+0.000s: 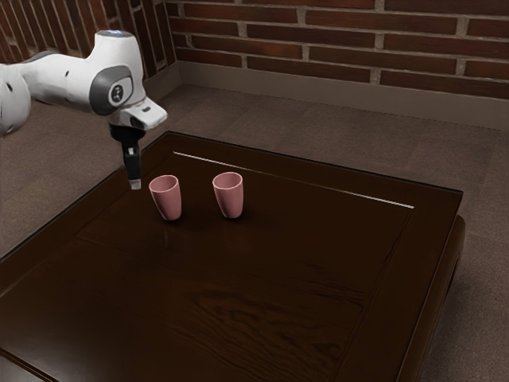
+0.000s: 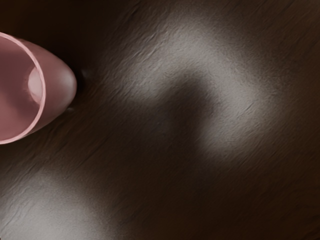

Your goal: Place the left cup onto the right cup

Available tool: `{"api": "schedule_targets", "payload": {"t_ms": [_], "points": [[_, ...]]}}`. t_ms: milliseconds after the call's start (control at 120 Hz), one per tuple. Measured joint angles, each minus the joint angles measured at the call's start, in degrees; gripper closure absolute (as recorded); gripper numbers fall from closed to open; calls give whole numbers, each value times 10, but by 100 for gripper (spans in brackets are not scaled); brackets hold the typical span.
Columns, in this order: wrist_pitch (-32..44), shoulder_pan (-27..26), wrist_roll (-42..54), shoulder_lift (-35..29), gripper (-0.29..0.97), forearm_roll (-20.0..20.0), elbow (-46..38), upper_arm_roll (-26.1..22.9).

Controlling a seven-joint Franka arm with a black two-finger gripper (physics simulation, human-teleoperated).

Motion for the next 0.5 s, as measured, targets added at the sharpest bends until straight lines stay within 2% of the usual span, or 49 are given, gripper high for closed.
{"api": "schedule_targets", "payload": {"t_ms": [500], "points": [[39,1,86,104,0,4,87,2]]}}
